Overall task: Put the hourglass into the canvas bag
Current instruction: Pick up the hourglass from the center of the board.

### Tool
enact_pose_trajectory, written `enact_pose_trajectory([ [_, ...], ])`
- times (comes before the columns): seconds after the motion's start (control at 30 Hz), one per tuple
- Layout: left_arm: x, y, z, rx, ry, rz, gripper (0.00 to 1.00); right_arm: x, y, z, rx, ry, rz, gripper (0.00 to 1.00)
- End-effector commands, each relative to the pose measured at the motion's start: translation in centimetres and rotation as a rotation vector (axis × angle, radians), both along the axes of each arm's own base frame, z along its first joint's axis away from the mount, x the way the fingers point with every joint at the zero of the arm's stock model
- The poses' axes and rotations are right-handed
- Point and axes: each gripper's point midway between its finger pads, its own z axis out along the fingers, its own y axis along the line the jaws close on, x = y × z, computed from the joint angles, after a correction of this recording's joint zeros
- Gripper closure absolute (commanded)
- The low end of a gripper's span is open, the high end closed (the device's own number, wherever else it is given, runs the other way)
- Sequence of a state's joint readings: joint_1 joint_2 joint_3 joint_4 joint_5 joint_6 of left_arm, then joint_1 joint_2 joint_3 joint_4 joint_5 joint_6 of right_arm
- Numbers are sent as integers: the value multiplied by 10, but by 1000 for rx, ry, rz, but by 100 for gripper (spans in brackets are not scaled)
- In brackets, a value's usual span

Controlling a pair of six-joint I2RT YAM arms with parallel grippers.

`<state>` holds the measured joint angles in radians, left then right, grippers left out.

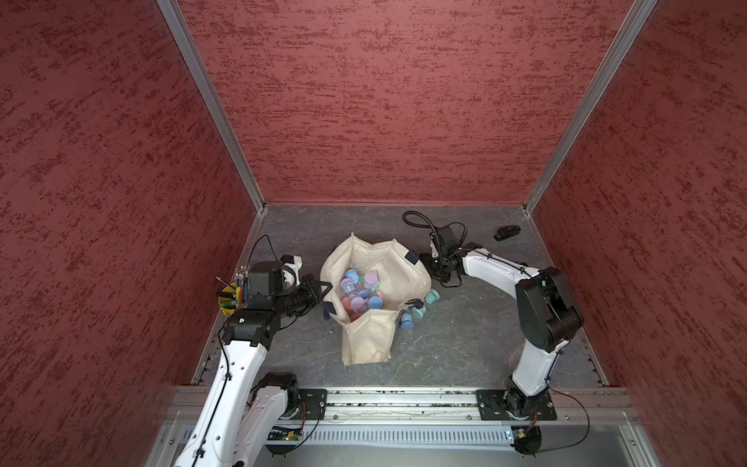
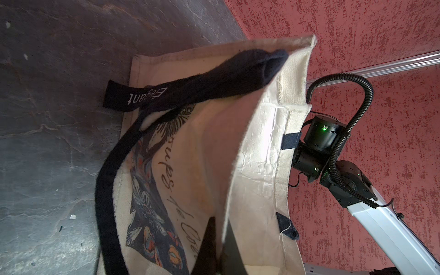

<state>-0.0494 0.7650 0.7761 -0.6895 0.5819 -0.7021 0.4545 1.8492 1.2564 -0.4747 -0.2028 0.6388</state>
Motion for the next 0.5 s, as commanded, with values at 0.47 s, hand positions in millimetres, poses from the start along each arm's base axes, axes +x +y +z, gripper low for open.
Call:
enact_pose_trajectory([
  [0.47, 0, 2, 6, 8, -39, -4, 100, 1, 9, -28, -86, 55, -2, 35],
])
